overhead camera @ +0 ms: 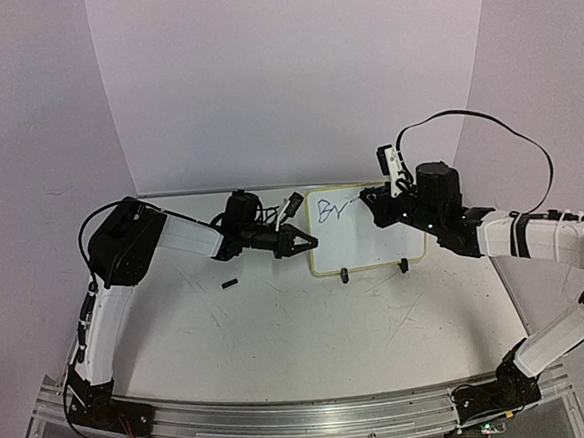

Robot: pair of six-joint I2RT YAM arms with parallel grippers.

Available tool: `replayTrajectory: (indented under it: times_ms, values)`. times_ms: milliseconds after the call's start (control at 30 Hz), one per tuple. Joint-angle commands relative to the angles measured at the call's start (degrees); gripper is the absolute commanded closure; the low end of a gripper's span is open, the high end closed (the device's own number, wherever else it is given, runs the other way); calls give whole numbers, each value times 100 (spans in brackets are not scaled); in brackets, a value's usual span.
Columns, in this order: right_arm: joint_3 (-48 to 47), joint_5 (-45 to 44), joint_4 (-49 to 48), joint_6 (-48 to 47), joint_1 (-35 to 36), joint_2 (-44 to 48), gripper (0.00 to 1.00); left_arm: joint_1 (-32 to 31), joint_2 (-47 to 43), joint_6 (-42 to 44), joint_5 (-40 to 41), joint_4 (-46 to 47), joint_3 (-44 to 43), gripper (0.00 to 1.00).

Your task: Write a sentence on the whiteboard

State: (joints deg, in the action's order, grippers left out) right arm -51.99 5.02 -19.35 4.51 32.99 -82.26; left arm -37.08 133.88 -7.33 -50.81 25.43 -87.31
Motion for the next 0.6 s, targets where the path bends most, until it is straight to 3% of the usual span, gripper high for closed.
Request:
replayTrajectory:
  times_ms: [0,567]
  values:
    - [-94,270,-235,274,-218,-134,100,-27,71,338,360,-706,7,100]
    - [-311,-200,-218,264,-349,-468,100,-27,100,356,344,-741,-49,100]
